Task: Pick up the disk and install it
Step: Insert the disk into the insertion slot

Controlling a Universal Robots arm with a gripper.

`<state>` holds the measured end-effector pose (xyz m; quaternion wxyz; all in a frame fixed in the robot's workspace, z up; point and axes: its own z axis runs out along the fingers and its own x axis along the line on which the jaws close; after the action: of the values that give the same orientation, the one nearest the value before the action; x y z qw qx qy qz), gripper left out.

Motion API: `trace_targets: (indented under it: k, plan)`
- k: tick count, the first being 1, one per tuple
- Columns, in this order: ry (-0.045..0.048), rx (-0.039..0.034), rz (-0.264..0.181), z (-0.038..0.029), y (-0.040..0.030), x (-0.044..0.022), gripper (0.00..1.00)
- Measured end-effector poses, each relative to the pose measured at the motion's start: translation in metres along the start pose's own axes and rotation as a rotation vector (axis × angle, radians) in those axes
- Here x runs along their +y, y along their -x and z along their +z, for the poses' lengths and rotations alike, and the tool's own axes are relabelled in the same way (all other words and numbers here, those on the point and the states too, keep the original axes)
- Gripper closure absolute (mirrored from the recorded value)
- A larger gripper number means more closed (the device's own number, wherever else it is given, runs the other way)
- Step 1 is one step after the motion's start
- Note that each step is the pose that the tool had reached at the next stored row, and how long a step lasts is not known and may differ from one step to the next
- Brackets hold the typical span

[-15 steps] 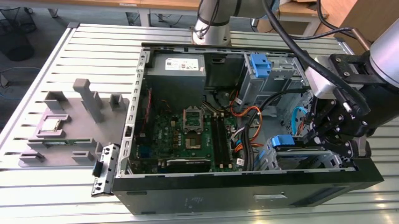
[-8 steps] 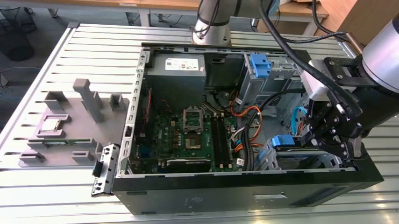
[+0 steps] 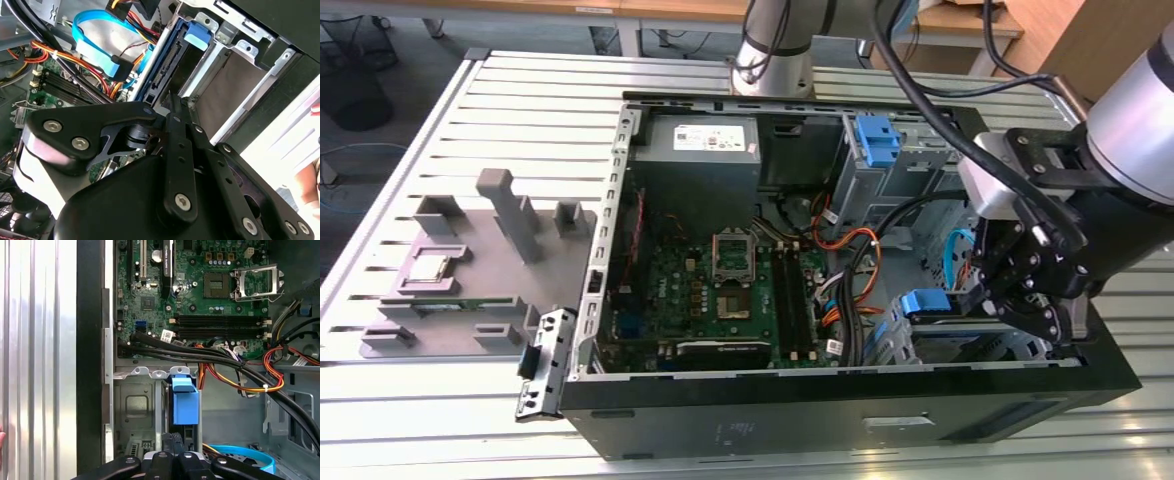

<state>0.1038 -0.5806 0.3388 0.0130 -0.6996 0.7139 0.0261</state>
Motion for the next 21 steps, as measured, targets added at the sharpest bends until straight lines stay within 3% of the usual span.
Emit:
trace_targets:
  k: [12,21]
  plan:
    - [-0.0003,0.0000,0.000,0.0039,0.0069,0.0001,0.89]
    - [-0.0010,0.0009,0.000,0.0100,0.0076,0.0003,0.89]
